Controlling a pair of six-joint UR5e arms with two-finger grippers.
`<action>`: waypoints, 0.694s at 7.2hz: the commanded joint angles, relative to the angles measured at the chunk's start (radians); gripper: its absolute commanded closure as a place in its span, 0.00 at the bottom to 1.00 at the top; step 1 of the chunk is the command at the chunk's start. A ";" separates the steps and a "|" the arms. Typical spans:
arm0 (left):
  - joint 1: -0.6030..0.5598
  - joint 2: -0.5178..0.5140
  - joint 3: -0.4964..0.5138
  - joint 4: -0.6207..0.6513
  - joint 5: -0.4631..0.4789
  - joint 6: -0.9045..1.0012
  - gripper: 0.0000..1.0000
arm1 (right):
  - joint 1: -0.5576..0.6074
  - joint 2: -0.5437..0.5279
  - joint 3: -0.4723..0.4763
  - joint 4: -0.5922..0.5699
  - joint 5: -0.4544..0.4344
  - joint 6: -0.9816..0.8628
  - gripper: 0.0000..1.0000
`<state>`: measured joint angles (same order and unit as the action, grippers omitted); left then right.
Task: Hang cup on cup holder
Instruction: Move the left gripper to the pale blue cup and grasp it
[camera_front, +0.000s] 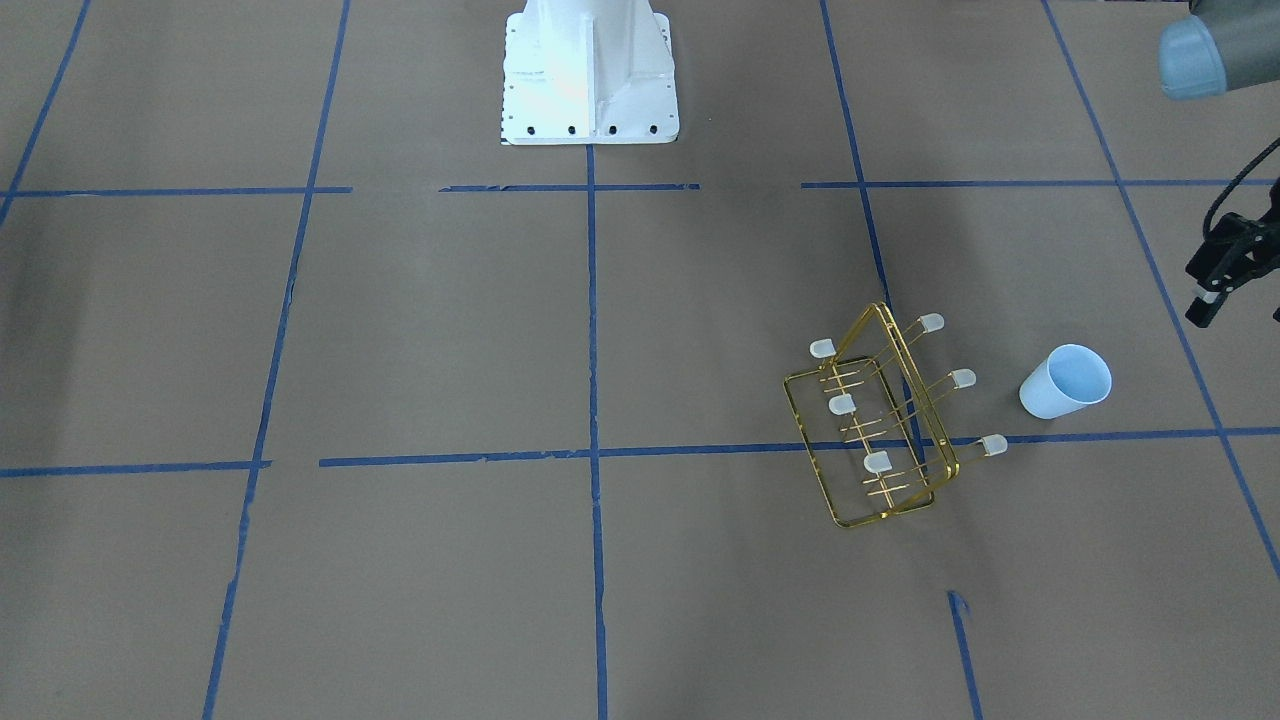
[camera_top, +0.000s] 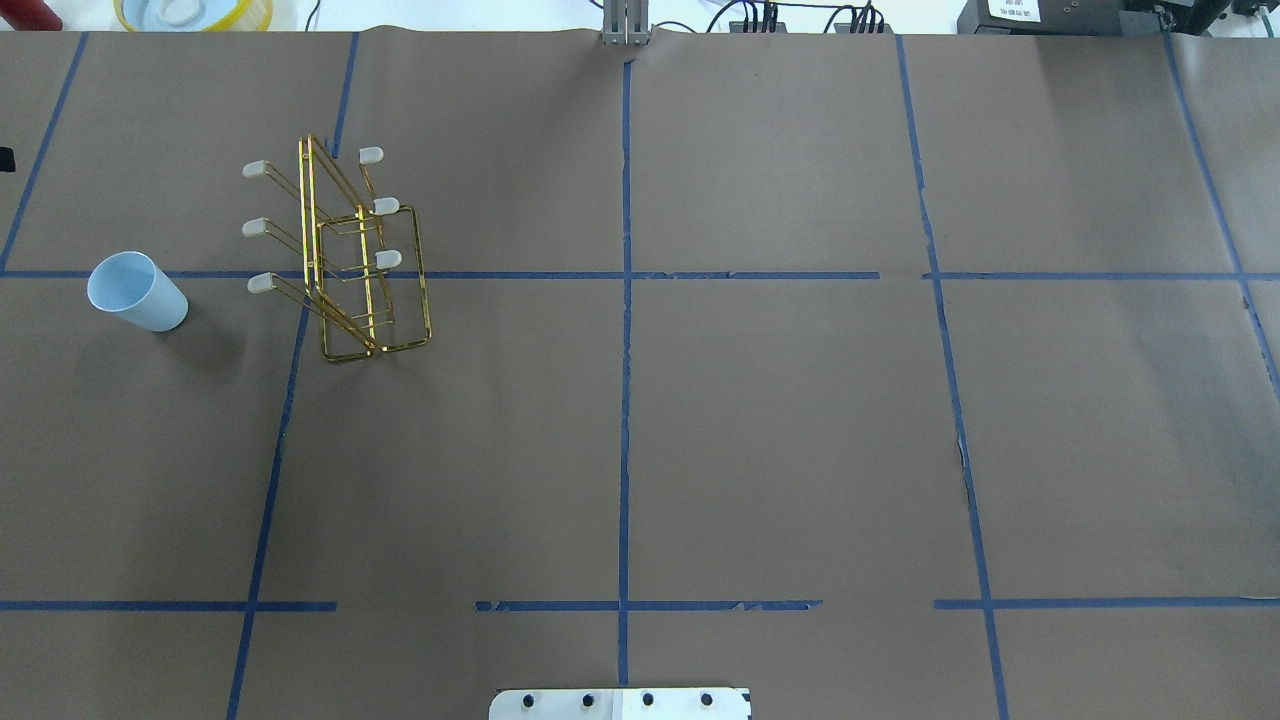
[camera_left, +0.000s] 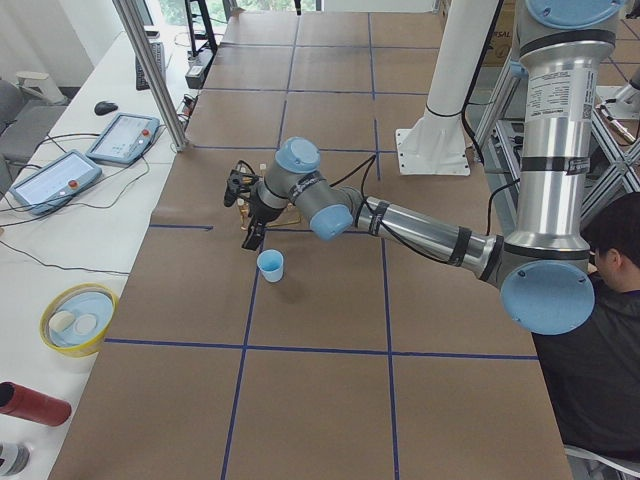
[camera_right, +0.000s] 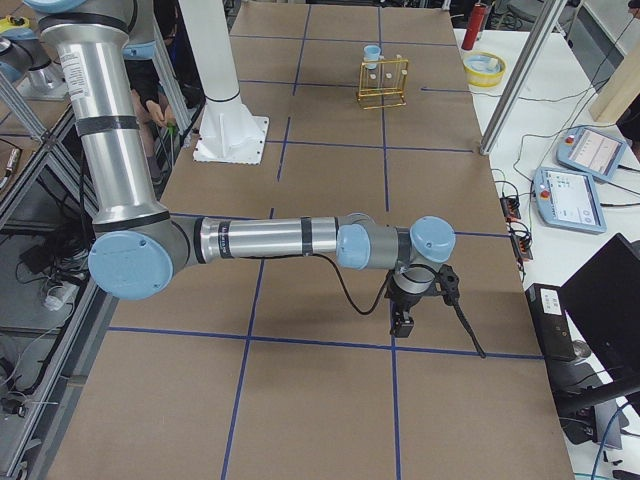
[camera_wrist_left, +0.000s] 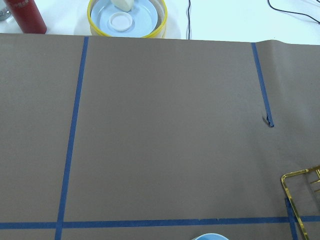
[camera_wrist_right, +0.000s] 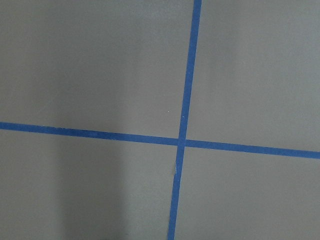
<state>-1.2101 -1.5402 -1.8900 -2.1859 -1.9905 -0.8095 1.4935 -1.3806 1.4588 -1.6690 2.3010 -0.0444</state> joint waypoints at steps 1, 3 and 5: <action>0.145 0.072 -0.029 -0.175 0.240 -0.120 0.00 | 0.001 0.000 0.000 0.000 0.000 0.000 0.00; 0.301 0.148 -0.026 -0.331 0.480 -0.256 0.00 | 0.001 0.000 0.000 0.000 0.000 0.000 0.00; 0.435 0.221 -0.015 -0.440 0.681 -0.362 0.00 | 0.001 0.000 0.000 0.000 0.000 0.000 0.00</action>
<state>-0.8612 -1.3650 -1.9115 -2.5568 -1.4377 -1.0899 1.4941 -1.3806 1.4589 -1.6690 2.3010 -0.0443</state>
